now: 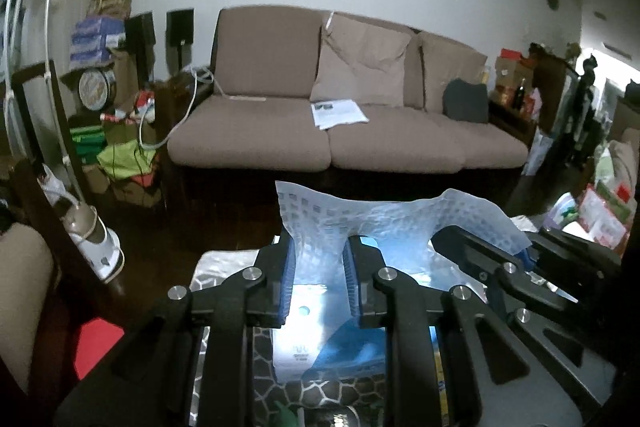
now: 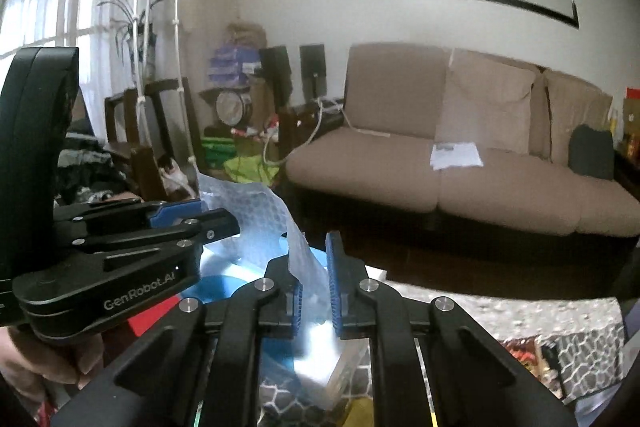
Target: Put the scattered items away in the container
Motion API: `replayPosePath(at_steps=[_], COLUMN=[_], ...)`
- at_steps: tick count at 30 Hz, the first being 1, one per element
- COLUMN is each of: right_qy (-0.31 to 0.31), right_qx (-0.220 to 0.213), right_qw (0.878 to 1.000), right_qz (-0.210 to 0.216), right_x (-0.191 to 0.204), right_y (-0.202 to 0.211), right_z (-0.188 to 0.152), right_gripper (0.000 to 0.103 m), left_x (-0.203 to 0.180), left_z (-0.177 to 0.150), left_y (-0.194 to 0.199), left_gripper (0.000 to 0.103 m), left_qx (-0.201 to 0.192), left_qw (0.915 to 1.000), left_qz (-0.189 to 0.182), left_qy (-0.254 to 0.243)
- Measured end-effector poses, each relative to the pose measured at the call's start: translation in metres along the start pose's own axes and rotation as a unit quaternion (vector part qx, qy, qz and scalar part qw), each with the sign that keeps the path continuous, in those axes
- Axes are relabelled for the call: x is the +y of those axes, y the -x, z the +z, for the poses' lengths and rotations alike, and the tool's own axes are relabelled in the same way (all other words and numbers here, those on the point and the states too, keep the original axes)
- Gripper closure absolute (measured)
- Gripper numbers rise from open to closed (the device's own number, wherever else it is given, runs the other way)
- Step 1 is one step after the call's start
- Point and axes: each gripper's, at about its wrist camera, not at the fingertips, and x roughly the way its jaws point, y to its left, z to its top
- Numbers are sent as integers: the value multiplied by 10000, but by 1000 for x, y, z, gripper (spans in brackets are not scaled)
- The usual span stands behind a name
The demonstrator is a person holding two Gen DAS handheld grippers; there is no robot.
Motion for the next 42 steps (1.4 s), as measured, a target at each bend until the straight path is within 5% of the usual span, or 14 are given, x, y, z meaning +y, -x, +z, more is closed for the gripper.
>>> replayPosePath(at_steps=[11, 19, 31, 42], right_qy=[-26, -19, 128, -443], right_qx=[-276, -172, 271, 582], right_qw=[9996, 9998, 9982, 9954], right_qz=[72, 62, -511, -615], right_x=[-8, -41, -148, -225], right_y=[111, 220, 387, 420], right_z=[55, 53, -19, -110], right_gripper=[94, 94, 95, 95], left_x=[-65, -157, -345, -437], left_z=[42, 35, -23, -96], left_y=[105, 176, 214, 186], left_gripper=[83, 83, 83, 83], left_qx=[-218, -118, 302, 903], left_qw=[9995, 9975, 9844, 9797], left_qz=[-194, -645, -1661, -1675], left_qy=[-139, -250, -500, -625])
